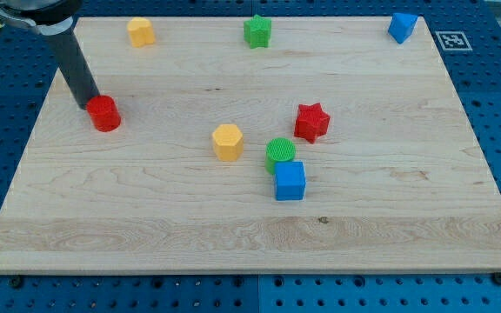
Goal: Move the red star closer to the green circle
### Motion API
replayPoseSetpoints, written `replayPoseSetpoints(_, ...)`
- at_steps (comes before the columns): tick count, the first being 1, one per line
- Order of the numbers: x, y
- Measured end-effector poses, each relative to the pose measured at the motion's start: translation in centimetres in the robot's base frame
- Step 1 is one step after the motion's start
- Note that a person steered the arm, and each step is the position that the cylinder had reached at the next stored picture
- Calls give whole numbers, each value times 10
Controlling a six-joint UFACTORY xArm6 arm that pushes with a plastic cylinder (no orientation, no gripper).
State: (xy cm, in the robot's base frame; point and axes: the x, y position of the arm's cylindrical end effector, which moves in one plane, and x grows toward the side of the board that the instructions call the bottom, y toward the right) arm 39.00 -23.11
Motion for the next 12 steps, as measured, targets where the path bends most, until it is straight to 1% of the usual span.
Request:
replayPoseSetpoints(2,0,9)
replayPoseSetpoints(3,-1,38)
replayPoseSetpoints(5,-4,46)
replayPoseSetpoints(8,-4,136)
replayPoseSetpoints(9,-4,151)
replayPoseSetpoints(10,-4,154)
replayPoseSetpoints(12,12,212)
